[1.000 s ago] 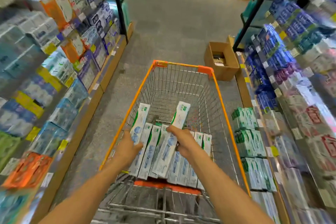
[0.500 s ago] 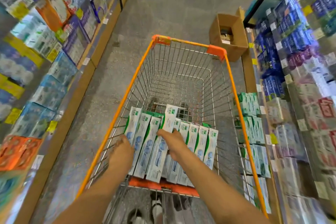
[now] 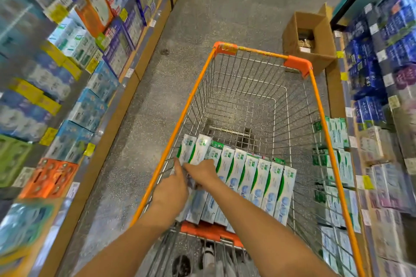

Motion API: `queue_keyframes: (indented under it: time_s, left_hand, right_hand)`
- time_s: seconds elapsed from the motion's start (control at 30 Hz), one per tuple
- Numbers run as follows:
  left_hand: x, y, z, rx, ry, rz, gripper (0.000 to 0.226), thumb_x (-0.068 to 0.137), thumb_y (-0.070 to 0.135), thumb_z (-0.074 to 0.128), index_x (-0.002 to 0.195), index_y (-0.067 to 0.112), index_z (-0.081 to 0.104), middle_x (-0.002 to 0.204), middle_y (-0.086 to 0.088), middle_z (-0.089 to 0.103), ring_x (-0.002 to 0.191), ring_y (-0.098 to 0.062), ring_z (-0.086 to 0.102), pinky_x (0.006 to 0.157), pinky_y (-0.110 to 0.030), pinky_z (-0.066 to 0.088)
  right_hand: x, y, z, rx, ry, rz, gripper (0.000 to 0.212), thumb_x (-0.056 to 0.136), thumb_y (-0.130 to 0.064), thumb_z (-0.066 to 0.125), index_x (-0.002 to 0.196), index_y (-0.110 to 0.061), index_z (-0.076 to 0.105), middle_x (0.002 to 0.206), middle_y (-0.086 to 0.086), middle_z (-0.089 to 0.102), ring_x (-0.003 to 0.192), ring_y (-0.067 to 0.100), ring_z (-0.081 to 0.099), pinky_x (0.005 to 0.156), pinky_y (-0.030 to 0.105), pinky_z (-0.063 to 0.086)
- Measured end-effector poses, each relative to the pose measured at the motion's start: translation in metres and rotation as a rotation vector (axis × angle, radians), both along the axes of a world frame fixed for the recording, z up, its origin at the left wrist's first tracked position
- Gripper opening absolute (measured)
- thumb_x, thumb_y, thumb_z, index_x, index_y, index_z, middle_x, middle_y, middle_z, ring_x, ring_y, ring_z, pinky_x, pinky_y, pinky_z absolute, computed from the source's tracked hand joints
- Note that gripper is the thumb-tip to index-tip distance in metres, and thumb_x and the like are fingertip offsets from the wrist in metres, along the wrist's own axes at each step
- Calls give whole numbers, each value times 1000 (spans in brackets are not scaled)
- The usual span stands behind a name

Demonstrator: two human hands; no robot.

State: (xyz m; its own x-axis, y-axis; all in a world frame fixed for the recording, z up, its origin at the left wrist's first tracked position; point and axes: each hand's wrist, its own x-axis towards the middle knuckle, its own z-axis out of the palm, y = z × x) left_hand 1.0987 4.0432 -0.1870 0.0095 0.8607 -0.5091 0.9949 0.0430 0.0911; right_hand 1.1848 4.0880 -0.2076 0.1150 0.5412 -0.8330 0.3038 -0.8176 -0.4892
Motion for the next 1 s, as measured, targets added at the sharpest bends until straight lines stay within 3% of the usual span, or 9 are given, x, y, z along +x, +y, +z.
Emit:
queue_keyframes:
  time_s: [0.07, 0.1, 0.17, 0.37, 0.47, 0.57, 0.7, 0.83, 1.0]
  left_hand:
    - [0, 0, 6, -12, -76, 93, 63, 98, 16, 35, 149, 7, 0, 113, -17, 64, 96, -31, 64, 72, -34, 44]
    - [0, 1, 8, -15, -58, 85, 63, 99, 17, 35, 149, 6, -1, 114, -16, 64, 97, -30, 64, 73, -34, 45]
    - [1, 2, 9, -16, 54, -28, 67, 100, 21, 33, 148, 0, -9, 113, -10, 65, 98, -21, 65, 74, -29, 47]
    - [-1, 2, 15, -34, 133, -122, 70, 100, 23, 33, 147, 1, -15, 110, -4, 67, 93, -14, 66, 73, -26, 50]
    - [2, 1, 30, -15, 104, -122, 65, 101, 21, 31, 148, 2, -9, 112, -7, 66, 98, -19, 65, 76, -29, 50]
    - [6, 9, 61, 49, -11, -50, 51, 102, 27, 29, 147, 9, 15, 115, -10, 62, 101, -26, 62, 73, -35, 48]
    - [11, 16, 124, 233, -158, -78, 39, 101, 28, 31, 135, 9, 39, 99, -11, 66, 77, -27, 60, 59, -32, 40]
    - [29, 2, 184, 383, -279, -206, 33, 101, 27, 34, 122, 6, 48, 85, -13, 63, 63, -25, 48, 51, -33, 32]
    - [86, -48, 242, 537, -403, -418, 37, 99, 32, 38, 127, 11, 48, 98, -13, 66, 90, -34, 61, 68, -37, 45]
  right_hand:
    - [1, 1, -4, 7, -62, 85, 39, 85, -41, 65, 80, -3, 58, 59, 5, 49, 49, 14, 49, 51, 27, 48]
    - [2, 1, -7, 13, -77, 114, 43, 87, -40, 63, 61, -9, 51, 53, 4, 45, 45, 13, 45, 48, 25, 44]
    - [3, 2, -9, 16, -98, 158, 49, 89, -38, 61, 52, -13, 41, 49, 3, 40, 43, 13, 42, 43, 22, 38]
    - [7, 1, -7, -52, -97, 261, 46, 91, -38, 60, 56, -12, 44, 48, 6, 45, 36, 13, 47, 34, 18, 37]
    - [15, -2, 6, -94, -126, 342, 42, 91, -32, 62, 60, -8, 46, 40, 8, 48, 31, 13, 47, 48, 24, 47]
    - [30, -3, 49, 108, -168, 281, 40, 87, -41, 64, 76, -6, 48, 61, 6, 48, 50, 15, 46, 49, 25, 36]
    - [62, -27, 133, 445, -329, 213, 59, 85, -45, 65, 123, -4, 46, 113, 12, 61, 100, 26, 59, 78, 33, 48]
    - [101, -80, 208, 615, -538, 178, 59, 86, -48, 63, 126, -7, 46, 118, 14, 60, 106, 29, 58, 86, 40, 49]
    - [145, -177, 275, 680, -712, 53, 66, 85, -50, 61, 133, -9, 42, 125, 12, 57, 113, 27, 55, 87, 38, 47]
